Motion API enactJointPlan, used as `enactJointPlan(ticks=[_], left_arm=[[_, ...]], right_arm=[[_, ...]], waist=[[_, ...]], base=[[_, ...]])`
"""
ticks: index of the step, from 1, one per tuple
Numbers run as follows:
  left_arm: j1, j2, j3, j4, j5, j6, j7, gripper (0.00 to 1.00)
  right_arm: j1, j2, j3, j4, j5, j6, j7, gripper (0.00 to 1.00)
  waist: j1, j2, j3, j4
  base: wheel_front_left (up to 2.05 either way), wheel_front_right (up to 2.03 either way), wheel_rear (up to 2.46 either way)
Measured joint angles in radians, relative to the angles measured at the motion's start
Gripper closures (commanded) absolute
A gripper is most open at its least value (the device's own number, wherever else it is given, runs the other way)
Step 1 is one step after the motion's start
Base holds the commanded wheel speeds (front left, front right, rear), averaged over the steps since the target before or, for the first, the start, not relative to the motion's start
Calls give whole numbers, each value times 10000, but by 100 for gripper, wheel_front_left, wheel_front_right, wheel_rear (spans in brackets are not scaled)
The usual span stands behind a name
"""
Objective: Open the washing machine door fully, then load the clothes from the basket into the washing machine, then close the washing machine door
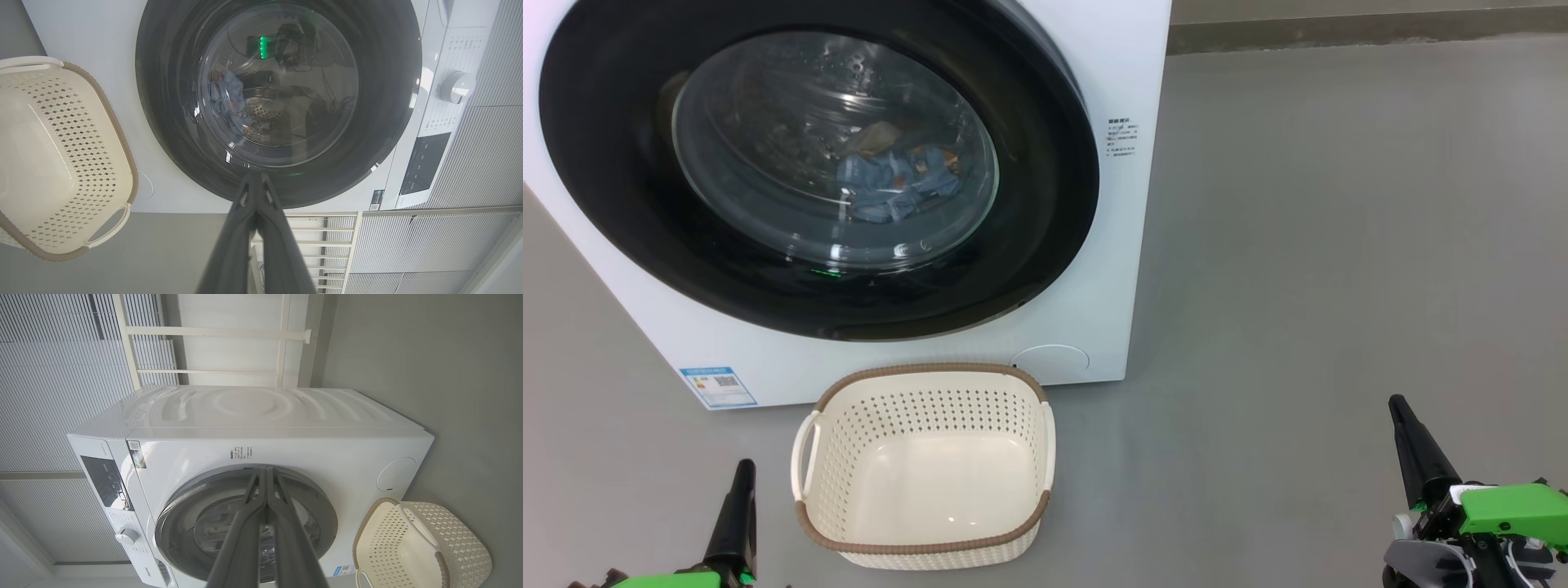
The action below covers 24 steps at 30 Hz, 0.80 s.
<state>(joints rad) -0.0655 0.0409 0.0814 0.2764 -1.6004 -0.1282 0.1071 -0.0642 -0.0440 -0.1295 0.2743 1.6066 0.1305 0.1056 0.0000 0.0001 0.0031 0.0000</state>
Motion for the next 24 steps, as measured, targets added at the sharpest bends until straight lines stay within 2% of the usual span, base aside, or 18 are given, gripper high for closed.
enactJointPlan(ticks=[24], left_arm=[[-1, 0, 0, 0, 0, 0, 0, 100]], right_arm=[[0, 4, -8, 0, 0, 0, 2, 100]], waist=[[0, 0, 0, 0]], base=[[0, 0, 0]])
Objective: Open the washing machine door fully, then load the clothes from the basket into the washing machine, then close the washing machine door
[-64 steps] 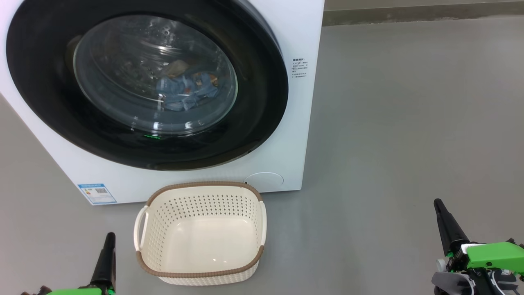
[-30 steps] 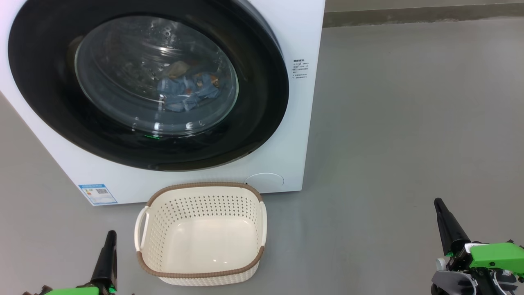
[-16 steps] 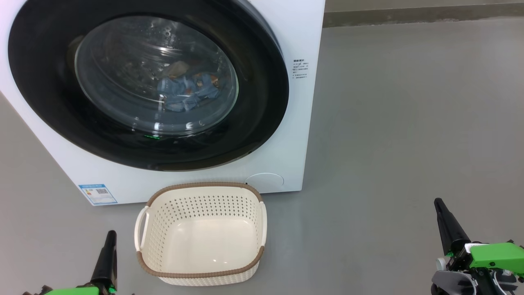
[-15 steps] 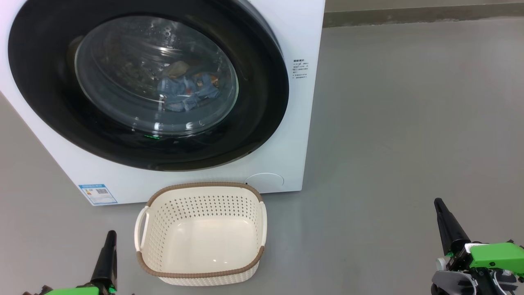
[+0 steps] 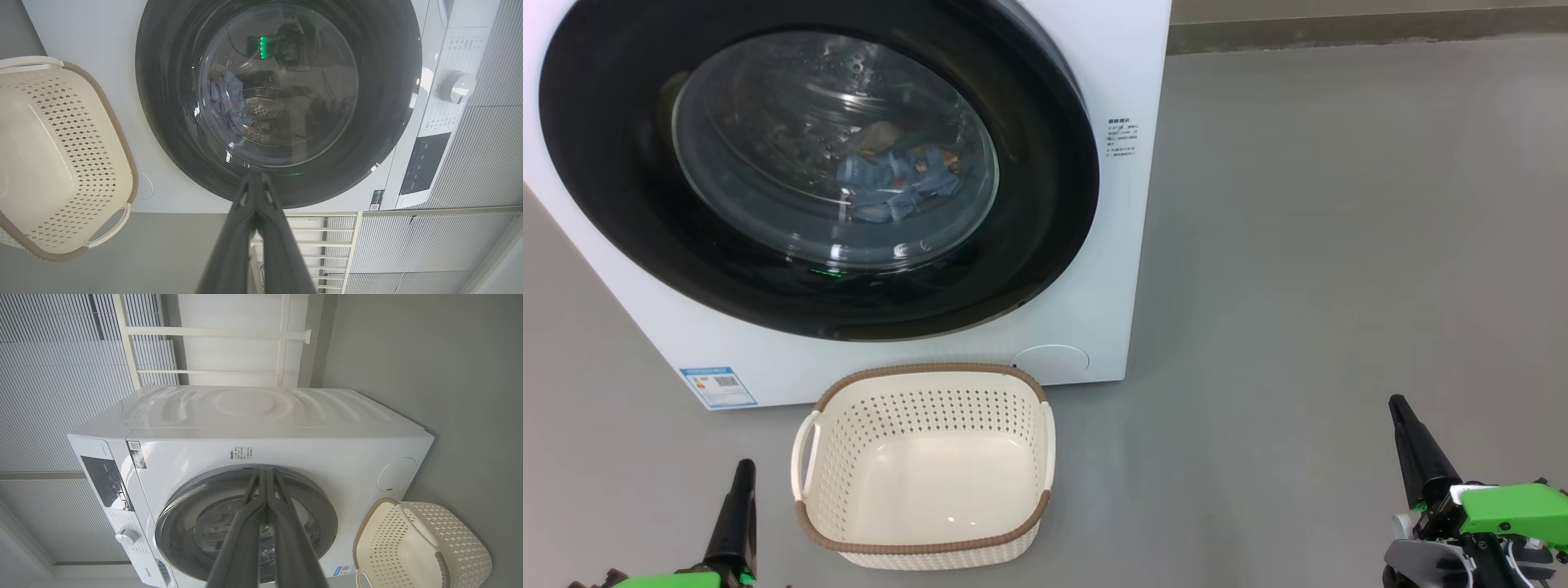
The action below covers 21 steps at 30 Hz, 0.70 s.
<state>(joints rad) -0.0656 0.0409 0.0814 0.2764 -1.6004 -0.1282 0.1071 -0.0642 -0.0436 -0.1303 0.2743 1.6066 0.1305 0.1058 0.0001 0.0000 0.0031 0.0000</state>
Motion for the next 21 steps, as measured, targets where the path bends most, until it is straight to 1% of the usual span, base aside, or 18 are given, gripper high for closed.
enactJointPlan(ticks=[21], left_arm=[[0, 0, 0, 0, 0, 0, 0, 100]], right_arm=[[0, 2, -8, 0, 0, -2, 0, 100]], waist=[[0, 0, 0, 0]], base=[[0, 0, 0]])
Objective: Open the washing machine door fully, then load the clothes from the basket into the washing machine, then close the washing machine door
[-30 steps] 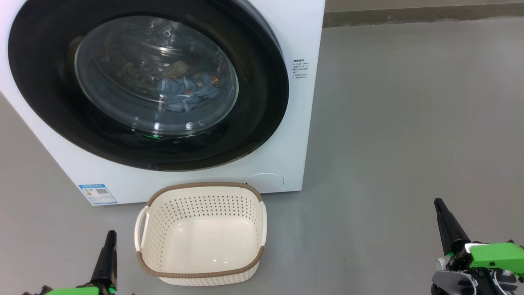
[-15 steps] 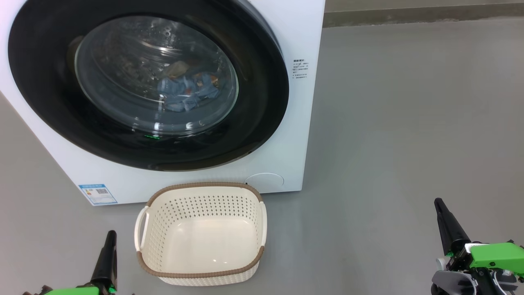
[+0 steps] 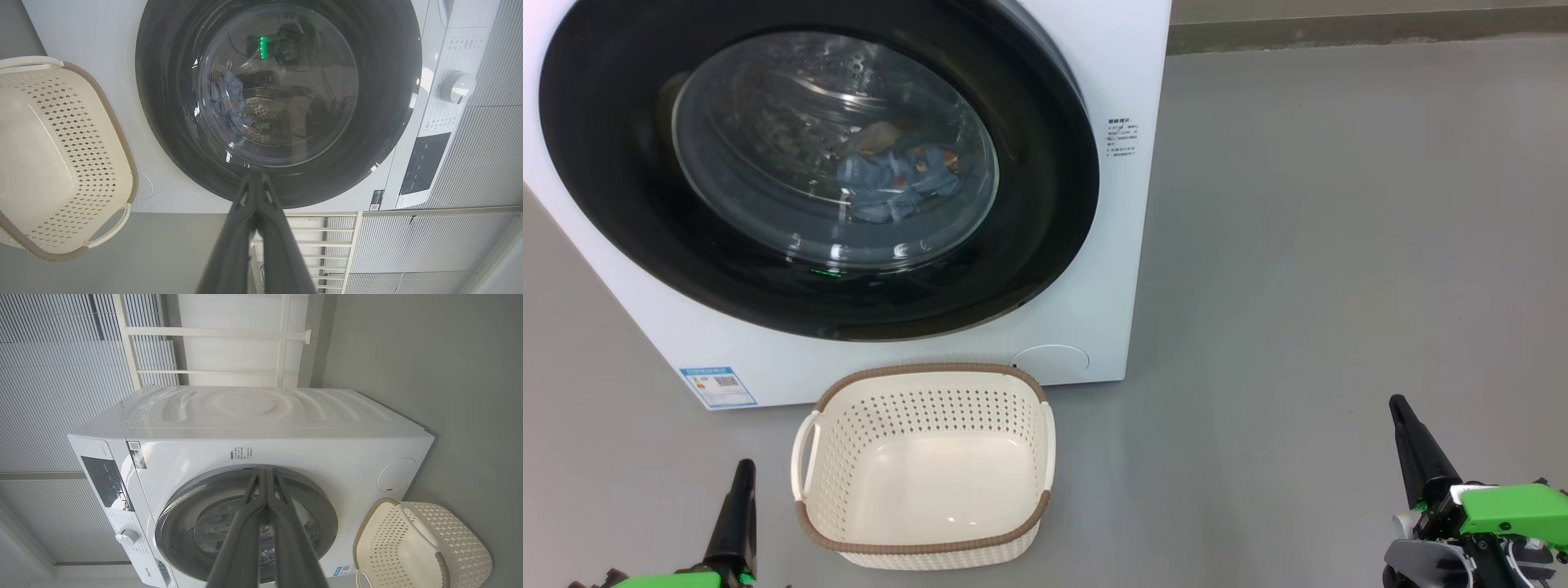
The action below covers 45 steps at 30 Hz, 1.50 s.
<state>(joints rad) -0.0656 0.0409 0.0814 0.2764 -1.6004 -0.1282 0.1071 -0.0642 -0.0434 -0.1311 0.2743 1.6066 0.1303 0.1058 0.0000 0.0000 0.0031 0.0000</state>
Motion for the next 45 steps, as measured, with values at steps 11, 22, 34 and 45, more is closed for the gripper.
enactJointPlan(ticks=[11, 22, 34, 45], left_arm=[[0, 0, 0, 0, 0, 0, 0, 100], [0, -2, 0, 0, 0, 0, 0, 100], [0, -2, 0, 0, 0, 0, 0, 100], [0, -2, 0, 0, 0, 0, 0, 100]], right_arm=[[0, 2, -2, 0, 0, 0, 0, 100], [0, 2, -4, 0, 0, 0, 0, 100], [0, 4, -4, 0, 0, 0, 2, 100], [0, 6, -6, 0, 0, 0, 2, 100]], waist=[[0, 0, 0, 0], [0, 0, 0, 0], [0, 0, 0, 0], [0, 1, 0, 0]], base=[[0, 0, 0], [0, 0, 0], [0, 0, 0], [0, 0, 0]])
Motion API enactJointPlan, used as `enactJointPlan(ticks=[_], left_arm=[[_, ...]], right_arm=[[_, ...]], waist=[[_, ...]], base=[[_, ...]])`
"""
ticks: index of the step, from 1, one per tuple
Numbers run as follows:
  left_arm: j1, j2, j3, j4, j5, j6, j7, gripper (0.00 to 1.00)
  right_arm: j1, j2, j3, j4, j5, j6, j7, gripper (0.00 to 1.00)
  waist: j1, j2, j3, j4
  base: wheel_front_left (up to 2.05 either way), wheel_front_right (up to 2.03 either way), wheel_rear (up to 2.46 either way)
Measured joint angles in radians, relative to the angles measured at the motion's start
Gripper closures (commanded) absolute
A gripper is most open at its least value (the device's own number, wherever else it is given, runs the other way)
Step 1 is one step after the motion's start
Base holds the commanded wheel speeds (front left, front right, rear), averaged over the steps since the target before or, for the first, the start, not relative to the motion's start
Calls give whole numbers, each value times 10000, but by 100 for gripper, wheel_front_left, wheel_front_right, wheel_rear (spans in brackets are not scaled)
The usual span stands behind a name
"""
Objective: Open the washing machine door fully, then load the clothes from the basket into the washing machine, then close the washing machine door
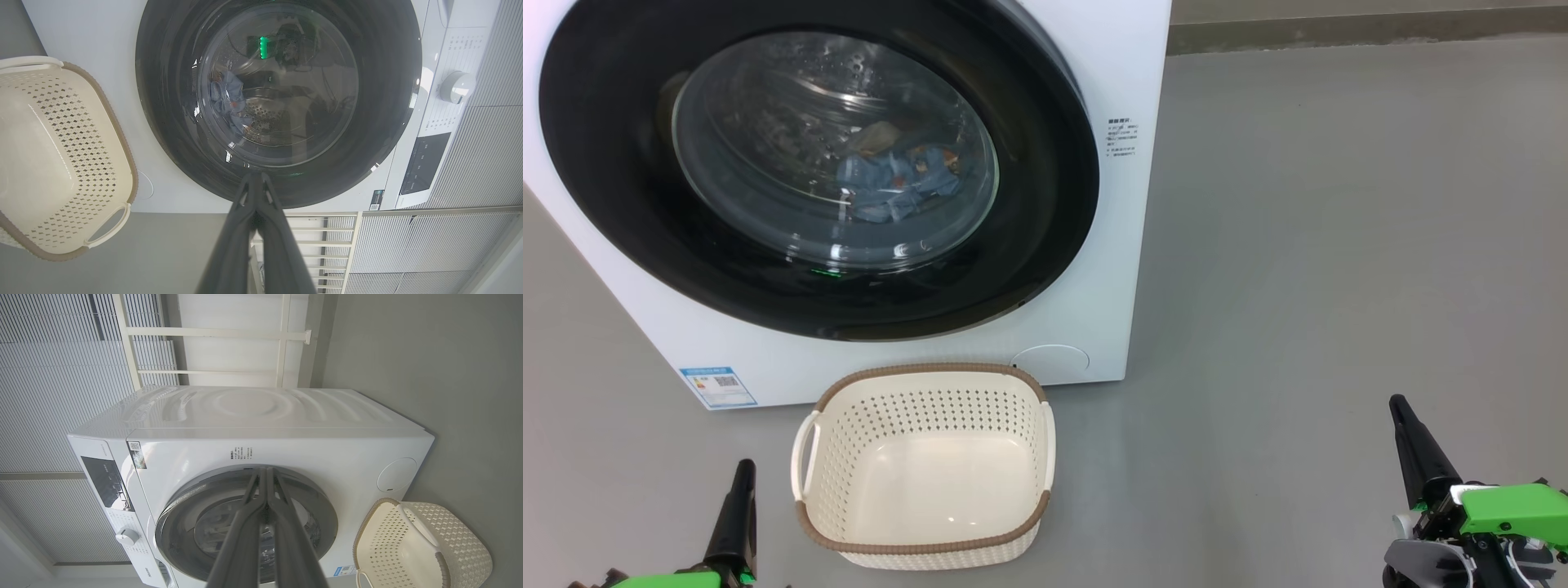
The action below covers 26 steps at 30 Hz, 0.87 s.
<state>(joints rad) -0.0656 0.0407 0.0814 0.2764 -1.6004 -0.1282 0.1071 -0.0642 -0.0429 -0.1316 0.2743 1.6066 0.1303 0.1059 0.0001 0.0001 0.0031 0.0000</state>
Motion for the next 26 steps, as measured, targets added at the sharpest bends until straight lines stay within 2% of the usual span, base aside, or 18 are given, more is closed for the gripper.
enactJointPlan(ticks=[26], left_arm=[[0, 0, 0, 0, 0, 0, 0, 100]], right_arm=[[-1, 2, -4, 0, 0, 0, 0, 100]], waist=[[0, 0, 0, 0]], base=[[0, 0, 0]])
